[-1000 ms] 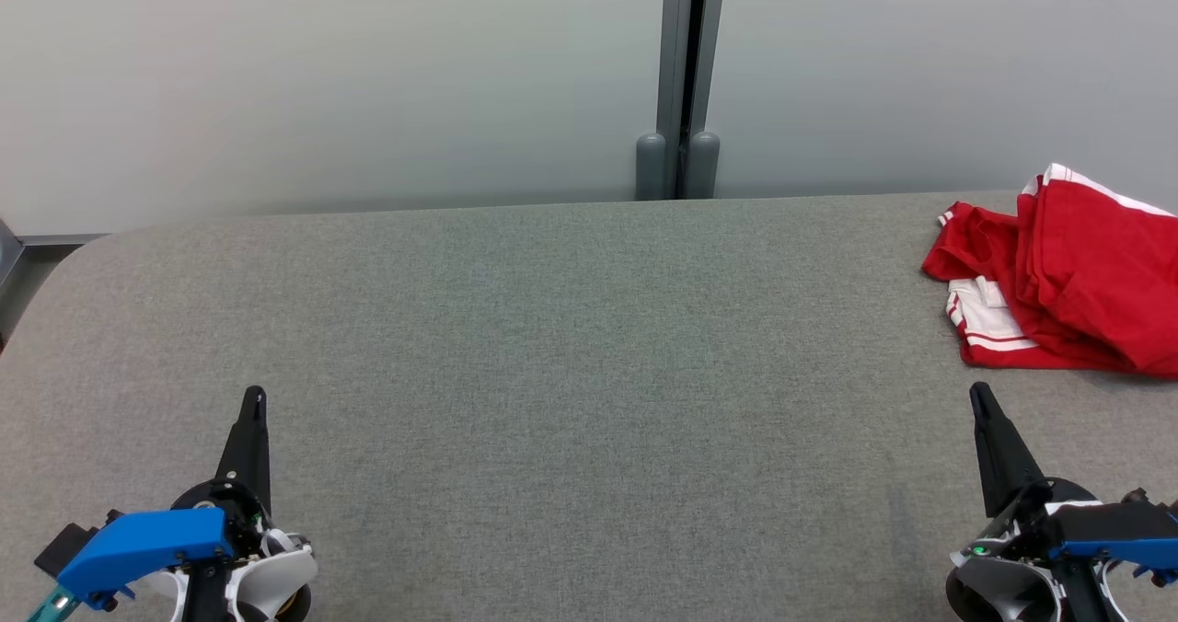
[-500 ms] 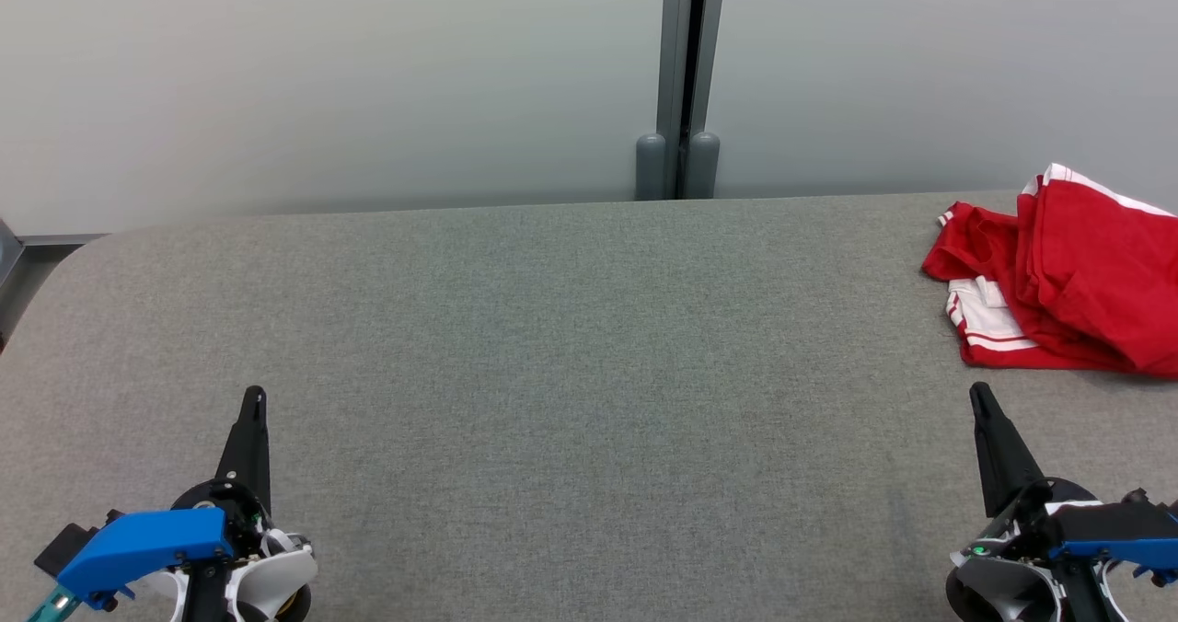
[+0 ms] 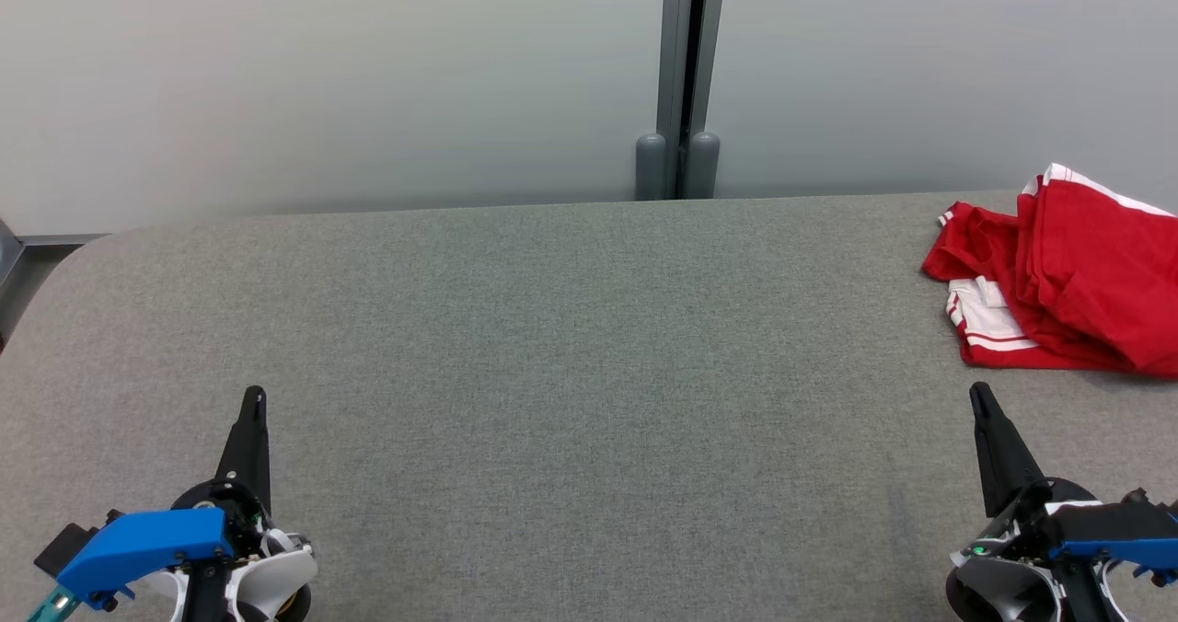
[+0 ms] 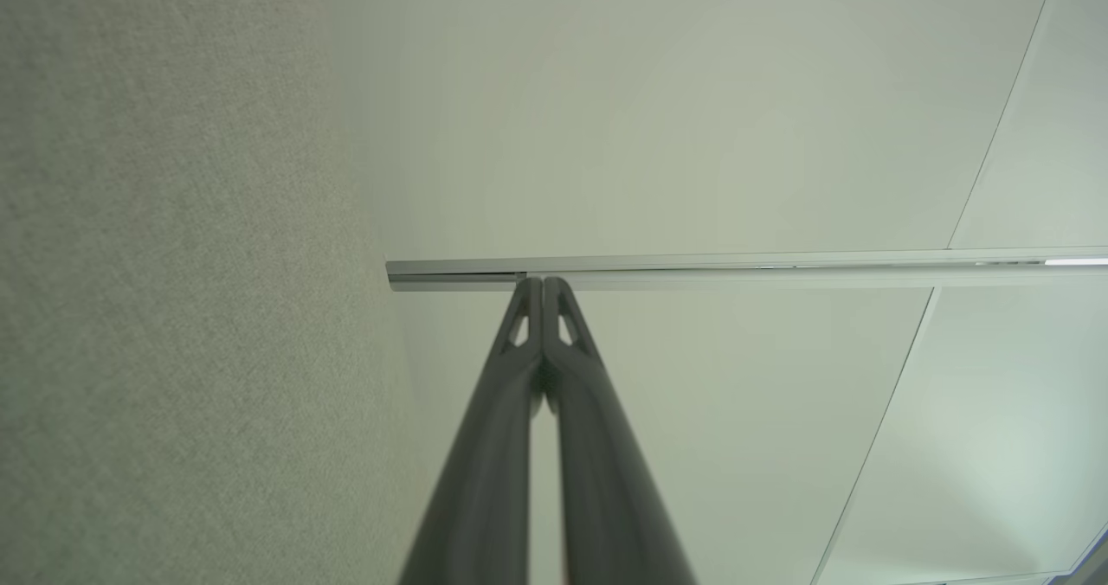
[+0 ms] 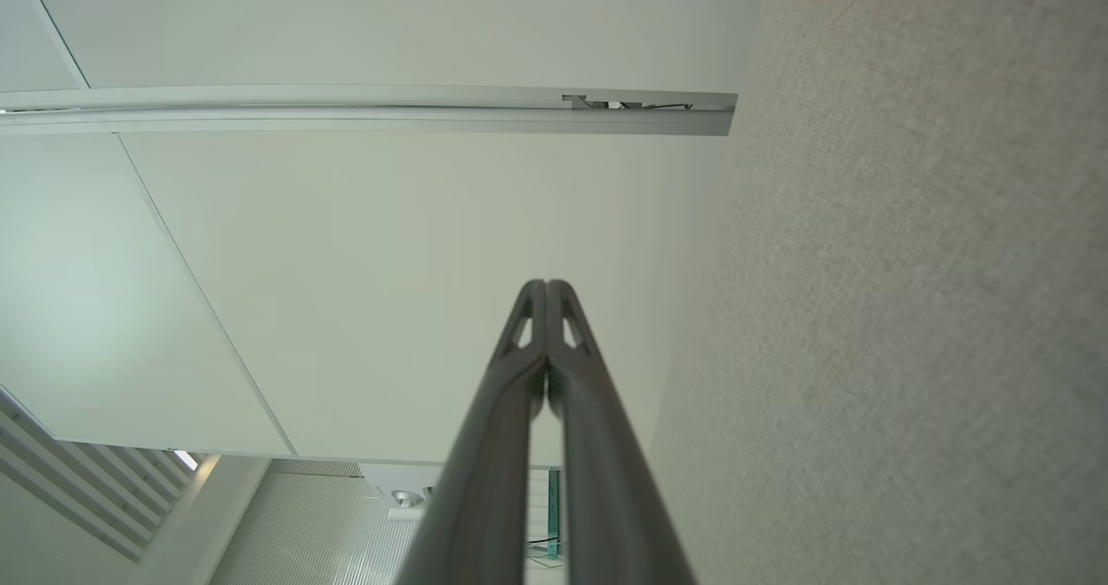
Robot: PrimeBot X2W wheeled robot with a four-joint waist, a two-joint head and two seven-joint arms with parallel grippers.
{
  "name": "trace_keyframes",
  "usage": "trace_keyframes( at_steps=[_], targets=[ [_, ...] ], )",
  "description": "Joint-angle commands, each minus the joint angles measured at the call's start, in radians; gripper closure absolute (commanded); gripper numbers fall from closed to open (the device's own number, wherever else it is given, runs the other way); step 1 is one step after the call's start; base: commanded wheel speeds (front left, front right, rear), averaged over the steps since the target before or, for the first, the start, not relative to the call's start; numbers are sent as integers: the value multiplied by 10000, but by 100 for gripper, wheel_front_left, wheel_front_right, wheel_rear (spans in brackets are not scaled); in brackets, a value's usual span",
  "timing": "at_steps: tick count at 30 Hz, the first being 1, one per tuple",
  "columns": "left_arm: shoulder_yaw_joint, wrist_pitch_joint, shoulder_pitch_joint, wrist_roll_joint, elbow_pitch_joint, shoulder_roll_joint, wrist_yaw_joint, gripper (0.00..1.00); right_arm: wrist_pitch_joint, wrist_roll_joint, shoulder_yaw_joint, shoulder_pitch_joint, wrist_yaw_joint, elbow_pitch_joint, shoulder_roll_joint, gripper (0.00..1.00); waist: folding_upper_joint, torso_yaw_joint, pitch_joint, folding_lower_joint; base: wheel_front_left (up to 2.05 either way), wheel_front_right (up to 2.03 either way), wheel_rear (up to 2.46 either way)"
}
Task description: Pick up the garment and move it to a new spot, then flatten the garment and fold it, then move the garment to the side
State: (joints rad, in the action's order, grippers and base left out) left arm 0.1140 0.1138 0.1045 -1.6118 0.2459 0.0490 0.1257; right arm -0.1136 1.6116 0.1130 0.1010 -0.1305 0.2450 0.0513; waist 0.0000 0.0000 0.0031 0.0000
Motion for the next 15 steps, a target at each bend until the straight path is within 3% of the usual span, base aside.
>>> trace_keyframes(
  at_steps=[1,15],
  targets=[
    [11,43,95,-21,-4,23,95,100,-25,25,21,143,-4,16,-20,100,0,0,0,0,0,0,0],
    [10,42,95,-22,-5,23,95,100,-25,26,20,142,-4,16,-20,100,0,0,0,0,0,0,0]
  ],
)
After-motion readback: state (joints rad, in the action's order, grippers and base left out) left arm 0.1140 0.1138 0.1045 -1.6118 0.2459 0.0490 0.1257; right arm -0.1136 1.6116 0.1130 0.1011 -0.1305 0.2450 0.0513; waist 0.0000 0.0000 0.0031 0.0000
